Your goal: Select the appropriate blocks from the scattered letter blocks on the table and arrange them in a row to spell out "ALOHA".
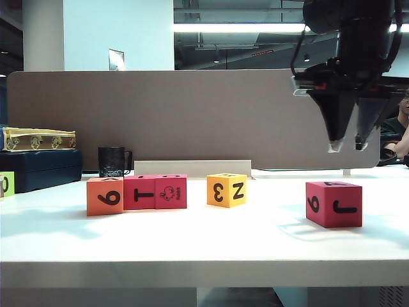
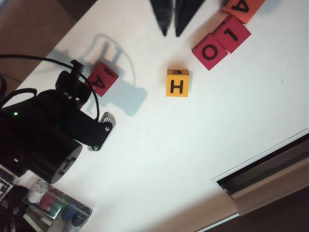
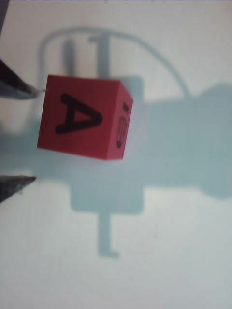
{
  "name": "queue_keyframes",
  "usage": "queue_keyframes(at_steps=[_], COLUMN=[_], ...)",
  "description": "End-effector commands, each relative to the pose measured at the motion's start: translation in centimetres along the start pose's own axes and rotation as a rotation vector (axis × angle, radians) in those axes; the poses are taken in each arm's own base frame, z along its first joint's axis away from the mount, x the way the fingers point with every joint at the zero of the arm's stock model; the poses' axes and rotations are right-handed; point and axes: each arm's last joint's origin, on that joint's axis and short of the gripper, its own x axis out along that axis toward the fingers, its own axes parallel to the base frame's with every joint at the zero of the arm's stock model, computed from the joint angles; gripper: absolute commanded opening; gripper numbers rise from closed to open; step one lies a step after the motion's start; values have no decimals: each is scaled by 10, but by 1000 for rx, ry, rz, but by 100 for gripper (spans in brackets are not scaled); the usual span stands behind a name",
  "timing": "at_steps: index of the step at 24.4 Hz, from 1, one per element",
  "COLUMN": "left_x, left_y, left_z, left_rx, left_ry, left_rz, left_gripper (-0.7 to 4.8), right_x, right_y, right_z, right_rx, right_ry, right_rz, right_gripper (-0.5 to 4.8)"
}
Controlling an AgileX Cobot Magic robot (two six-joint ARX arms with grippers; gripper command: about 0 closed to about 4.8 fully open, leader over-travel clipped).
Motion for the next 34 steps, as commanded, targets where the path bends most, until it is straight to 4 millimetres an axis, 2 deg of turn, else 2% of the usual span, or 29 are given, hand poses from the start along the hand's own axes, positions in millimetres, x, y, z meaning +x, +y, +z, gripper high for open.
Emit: queue_keyframes(at_steps=[1,7,8,10,12,16,17,18,30,32,34], left_x=[3,7,7,7,7,7,7,7,7,7,7], left_y=[1,3,3,3,3,3,3,3,3,3,3], left_z=[0,0,0,0,0,0,0,0,1,1,1], left_rx=[15,14,14,14,14,14,14,14,15,16,15], left_ry=[12,22,22,22,22,22,22,22,4,4,4], left_rz=[4,49,50,50,50,50,50,50,50,51,50], left_gripper=[11,-6,-6,-6,-6,-6,-6,-6,-6,-6,-6], right_x=[2,11,12,15,21,24,24,25,58,63,67], right_y=[1,1,1,1,2,2,2,2,9,10,10], right_z=[2,3,4,5,6,6,6,6,12,12,13], right_rx=[0,0,0,0,0,25,26,26,36,47,47], right_ry=[-2,29,33,40,54,67,68,70,152,163,167], right_rz=[15,14,14,14,26,39,39,39,114,113,112], right_gripper=[138,133,117,52,61,309,361,381,381,370,319])
